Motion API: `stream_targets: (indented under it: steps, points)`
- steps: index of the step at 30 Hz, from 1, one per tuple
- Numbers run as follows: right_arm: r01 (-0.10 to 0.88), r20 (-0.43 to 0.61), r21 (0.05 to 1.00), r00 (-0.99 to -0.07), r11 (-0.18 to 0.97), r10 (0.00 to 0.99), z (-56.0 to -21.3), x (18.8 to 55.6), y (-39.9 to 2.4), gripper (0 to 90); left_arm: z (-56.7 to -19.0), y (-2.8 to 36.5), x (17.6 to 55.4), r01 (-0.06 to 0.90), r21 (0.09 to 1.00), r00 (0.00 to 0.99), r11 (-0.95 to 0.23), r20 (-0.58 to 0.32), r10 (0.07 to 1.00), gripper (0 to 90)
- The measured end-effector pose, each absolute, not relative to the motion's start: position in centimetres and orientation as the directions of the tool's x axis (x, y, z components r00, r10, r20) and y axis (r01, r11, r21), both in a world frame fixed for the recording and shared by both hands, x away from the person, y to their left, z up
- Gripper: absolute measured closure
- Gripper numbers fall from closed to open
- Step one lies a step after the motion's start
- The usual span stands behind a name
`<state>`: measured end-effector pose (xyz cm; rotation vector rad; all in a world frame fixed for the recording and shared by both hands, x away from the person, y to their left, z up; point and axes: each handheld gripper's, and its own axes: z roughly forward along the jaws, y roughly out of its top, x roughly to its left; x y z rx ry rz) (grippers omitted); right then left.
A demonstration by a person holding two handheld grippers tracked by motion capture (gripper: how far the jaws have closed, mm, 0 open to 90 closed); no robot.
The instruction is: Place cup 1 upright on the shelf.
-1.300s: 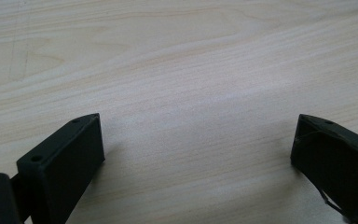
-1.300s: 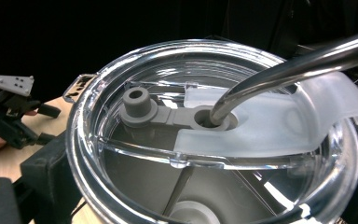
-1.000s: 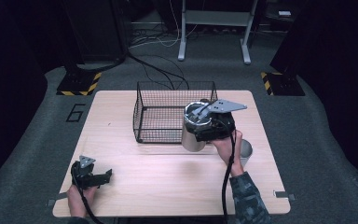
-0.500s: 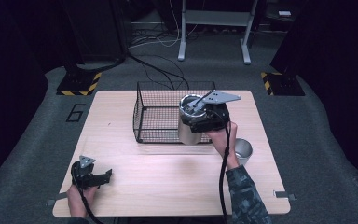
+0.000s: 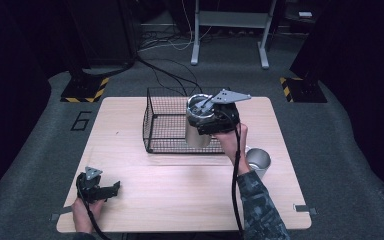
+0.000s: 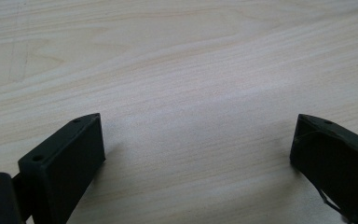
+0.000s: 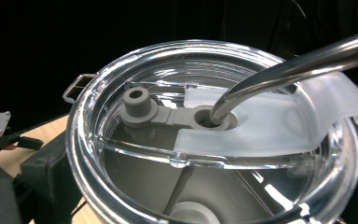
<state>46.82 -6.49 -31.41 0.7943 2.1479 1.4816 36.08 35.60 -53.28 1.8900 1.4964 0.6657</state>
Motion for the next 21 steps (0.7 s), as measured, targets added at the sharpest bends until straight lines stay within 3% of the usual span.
stream_targets:
  steps: [21]
  points:
    - [0.227,-0.024,0.928,-0.753,0.294,0.657,-31.0,49.3,-3.7,3.4,-53.3,35.7,36.1,0.655,0.738,0.233,-0.163,0.007,0.972,3.2]
